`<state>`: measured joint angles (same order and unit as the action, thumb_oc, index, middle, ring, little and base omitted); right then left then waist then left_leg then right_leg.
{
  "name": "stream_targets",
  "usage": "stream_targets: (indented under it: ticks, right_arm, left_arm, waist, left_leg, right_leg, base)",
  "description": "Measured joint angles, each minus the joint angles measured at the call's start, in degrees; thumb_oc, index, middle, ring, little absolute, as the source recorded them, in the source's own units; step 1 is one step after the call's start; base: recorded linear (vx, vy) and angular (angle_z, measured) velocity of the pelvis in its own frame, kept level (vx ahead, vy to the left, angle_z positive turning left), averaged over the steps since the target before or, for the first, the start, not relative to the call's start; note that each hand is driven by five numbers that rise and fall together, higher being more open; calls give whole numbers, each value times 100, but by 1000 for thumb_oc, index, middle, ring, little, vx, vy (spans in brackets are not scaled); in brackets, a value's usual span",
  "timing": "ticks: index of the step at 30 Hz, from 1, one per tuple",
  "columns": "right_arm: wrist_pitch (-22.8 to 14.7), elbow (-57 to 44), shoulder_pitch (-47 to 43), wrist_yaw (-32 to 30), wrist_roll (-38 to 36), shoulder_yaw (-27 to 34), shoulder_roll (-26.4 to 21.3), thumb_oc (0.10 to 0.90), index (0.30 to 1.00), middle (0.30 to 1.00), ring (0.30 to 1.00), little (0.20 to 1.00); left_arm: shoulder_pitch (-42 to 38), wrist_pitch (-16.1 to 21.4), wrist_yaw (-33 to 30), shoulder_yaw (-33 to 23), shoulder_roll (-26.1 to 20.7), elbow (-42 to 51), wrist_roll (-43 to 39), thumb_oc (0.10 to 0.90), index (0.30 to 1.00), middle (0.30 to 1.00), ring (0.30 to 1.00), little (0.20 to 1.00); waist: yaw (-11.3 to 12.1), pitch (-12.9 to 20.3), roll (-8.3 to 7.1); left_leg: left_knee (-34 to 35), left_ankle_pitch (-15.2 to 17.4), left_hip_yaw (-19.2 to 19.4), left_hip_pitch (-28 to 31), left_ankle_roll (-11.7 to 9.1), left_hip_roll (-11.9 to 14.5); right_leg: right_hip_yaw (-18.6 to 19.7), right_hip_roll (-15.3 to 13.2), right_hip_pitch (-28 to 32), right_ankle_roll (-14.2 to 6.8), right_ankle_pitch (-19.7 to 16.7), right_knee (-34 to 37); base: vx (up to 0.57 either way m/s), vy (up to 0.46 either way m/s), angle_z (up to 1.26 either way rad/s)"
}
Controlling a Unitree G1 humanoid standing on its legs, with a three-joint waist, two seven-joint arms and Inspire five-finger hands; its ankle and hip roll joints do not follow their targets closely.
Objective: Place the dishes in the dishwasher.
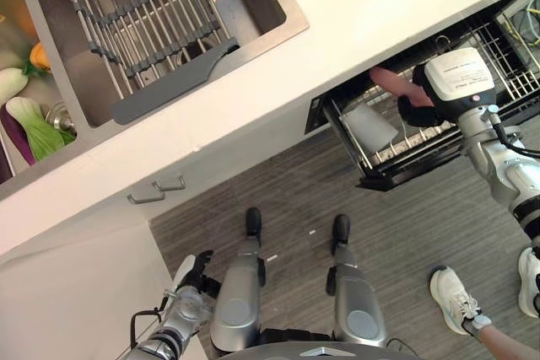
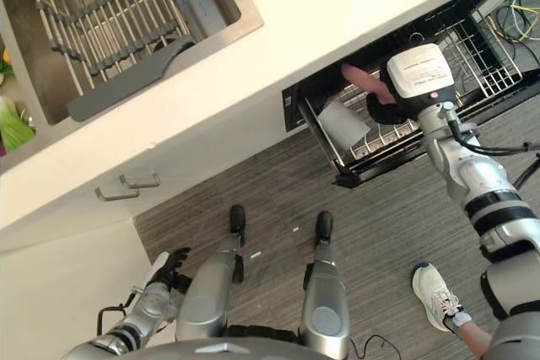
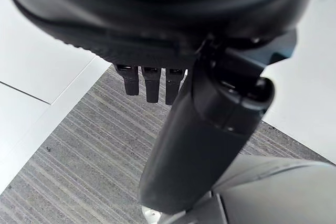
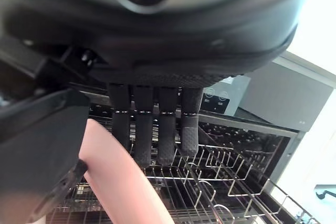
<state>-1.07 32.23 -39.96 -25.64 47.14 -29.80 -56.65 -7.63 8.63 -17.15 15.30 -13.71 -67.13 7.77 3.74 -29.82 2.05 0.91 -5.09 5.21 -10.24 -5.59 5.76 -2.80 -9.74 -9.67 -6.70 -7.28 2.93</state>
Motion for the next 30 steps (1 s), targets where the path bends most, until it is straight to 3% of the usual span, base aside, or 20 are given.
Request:
stream_targets:
  ticks: [10, 14, 16, 19, 23, 24, 25, 26, 28, 29, 30]
  right_arm:
    - [-316, -487, 283, 163, -254, 419, -249, 800, 900, 900, 900, 900]
    - [-408, -834, 1191, 95, -1002, 1837, -64, 800, 900, 900, 900, 900]
    - [-428, -254, 1450, -238, -1650, 2584, 400, 800, 900, 900, 900, 900]
    - [50, 713, 1558, -402, -2524, 3234, 644, 800, 900, 900, 900, 900]
    - [98, 1266, 2003, -897, -3553, 4227, 1262, 800, 900, 900, 900, 900]
    - [154, 1410, 2151, -924, -3843, 4230, 1380, 533, 500, 500, 500, 500]
    - [154, 1410, 2151, -924, -3843, 4230, 1380, 533, 500, 500, 500, 500]
    - [167, 1495, 2435, -939, -4101, 4220, 1602, 400, 300, 300, 300, 300]
    - [227, 1547, 2618, -930, -4197, 4198, 1769, 400, 300, 300, 300, 300]
    - [241, 1533, 2685, -968, -4298, 4089, 2017, 400, 300, 300, 300, 300]
    - [241, 1533, 2685, -968, -4298, 4089, 2017, 400, 300, 300, 300, 300]
  left_arm:
    - [5, -20, 53, -77, -53, -20, -35, 800, 900, 900, 900, 900]
    - [2, -53, 95, -107, -74, 13, -35, 800, 900, 900, 900, 900]
    - [15, -55, 94, -104, -135, 67, -35, 800, 900, 900, 900, 900]
    - [12, -49, 83, -104, -178, 117, -38, 800, 900, 900, 900, 900]
    - [93, -123, 44, -99, -162, 118, -48, 800, 900, 900, 900, 900]
    - [147, -126, 24, -99, -162, 114, -49, 800, 900, 900, 900, 900]
    - [147, -126, 24, -99, -162, 114, -49, 800, 900, 900, 900, 900]
    - [188, -126, 16, -98, -139, 111, -48, 800, 900, 900, 900, 900]
    - [204, -128, 14, -91, -96, 105, -48, 800, 900, 900, 900, 900]
    - [271, -124, 0, -12, -28, 151, -45, 800, 900, 900, 900, 900]
    - [271, -124, 0, -12, -28, 151, -45, 800, 900, 900, 900, 900]
  waist:
    - [-151, 58, -50]
    - [-136, 140, -77]
    - [-120, 233, -137]
    - [-148, 340, -168]
    - [-288, 462, -136]
    - [-367, 499, -118]
    - [-367, 499, -118]
    - [-439, 538, -68]
    - [-471, 571, -5]
    - [-541, 618, 142]
    - [-541, 618, 142]
  left_leg:
    - [105, 15, 74, 422, 0, 24]
    - [135, 28, 100, 590, 4, 28]
    - [135, 29, 98, 617, 5, 32]
    - [137, 30, 93, 620, 9, 25]
    - [137, 30, 96, 621, 10, 40]
    - [142, 30, 110, 616, 10, 39]
    - [142, 30, 110, 616, 10, 39]
    - [153, 30, 142, 611, 10, 43]
    - [157, 30, 170, 601, 10, 42]
    - [145, 24, 186, 487, 12, 38]
    - [145, 24, 186, 487, 12, 38]
  right_leg:
    - [80, 27, 352, 1, 2, 69]
    - [116, 33, 492, 2, 4, 93]
    - [115, 38, 520, 4, 5, 93]
    - [115, 31, 529, 2, 6, 102]
    - [120, 47, 528, 3, 8, 111]
    - [130, 47, 509, 2, 8, 111]
    - [130, 47, 509, 2, 8, 111]
    - [149, 49, 484, -1, 6, 120]
    - [167, 47, 465, -11, -2, 137]
    - [182, 40, 342, -18, -7, 127]
    - [182, 40, 342, -18, -7, 127]
  base:
    - [35, -4, -4]
    - [51, -19, -3]
    - [0, 0, 0]
    - [0, 0, 0]
    - [-7, 3, -1]
    - [-18, 8, -3]
    - [-26, 10, -8]
    - [-65, 24, -10]
    - [-66, 22, -9]
    - [0, 0, 0]
    - [-60, 5, -1]
